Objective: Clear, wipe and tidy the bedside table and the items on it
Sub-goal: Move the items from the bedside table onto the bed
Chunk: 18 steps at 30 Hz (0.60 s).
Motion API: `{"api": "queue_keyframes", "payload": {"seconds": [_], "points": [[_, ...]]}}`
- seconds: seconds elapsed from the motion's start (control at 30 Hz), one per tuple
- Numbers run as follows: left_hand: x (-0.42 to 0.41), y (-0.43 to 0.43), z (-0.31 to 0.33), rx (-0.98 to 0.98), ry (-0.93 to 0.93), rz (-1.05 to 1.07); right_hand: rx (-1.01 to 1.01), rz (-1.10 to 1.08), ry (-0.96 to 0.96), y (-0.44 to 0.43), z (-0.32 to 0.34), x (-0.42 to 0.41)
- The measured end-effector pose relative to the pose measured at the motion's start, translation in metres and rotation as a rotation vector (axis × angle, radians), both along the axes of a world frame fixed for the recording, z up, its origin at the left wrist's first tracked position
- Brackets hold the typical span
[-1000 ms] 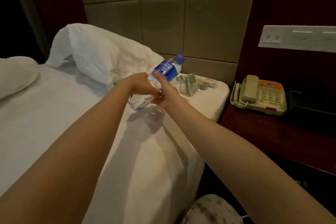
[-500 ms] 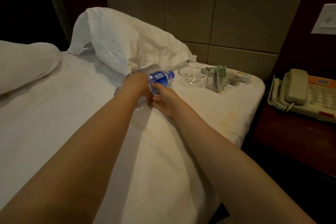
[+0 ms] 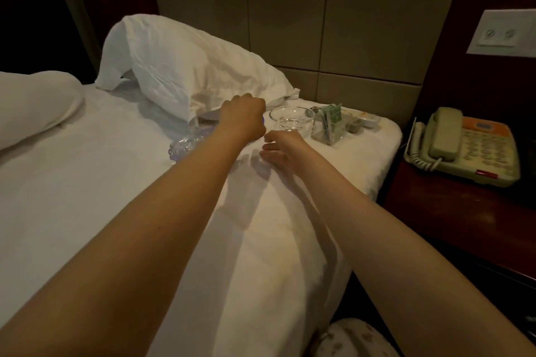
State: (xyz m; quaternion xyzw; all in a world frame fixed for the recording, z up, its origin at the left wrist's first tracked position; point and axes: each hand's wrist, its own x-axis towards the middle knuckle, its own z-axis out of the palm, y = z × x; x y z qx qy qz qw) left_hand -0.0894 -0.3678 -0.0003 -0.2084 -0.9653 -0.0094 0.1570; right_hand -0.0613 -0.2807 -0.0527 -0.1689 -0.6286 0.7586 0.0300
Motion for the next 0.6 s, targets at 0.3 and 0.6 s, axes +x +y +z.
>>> {"api": "queue_keyframes", "payload": {"seconds": [0.3, 0.6], "points": [[0.047, 0.083, 0.008, 0.368, -0.164, -0.212, 0.102, -0.064, 0.005, 0.082, 0.019, 0.052], [0.092, 0.191, 0.003, 0.347, -0.288, -0.414, 0.183, -0.325, -0.082, 0.198, 0.026, 0.131]]}}
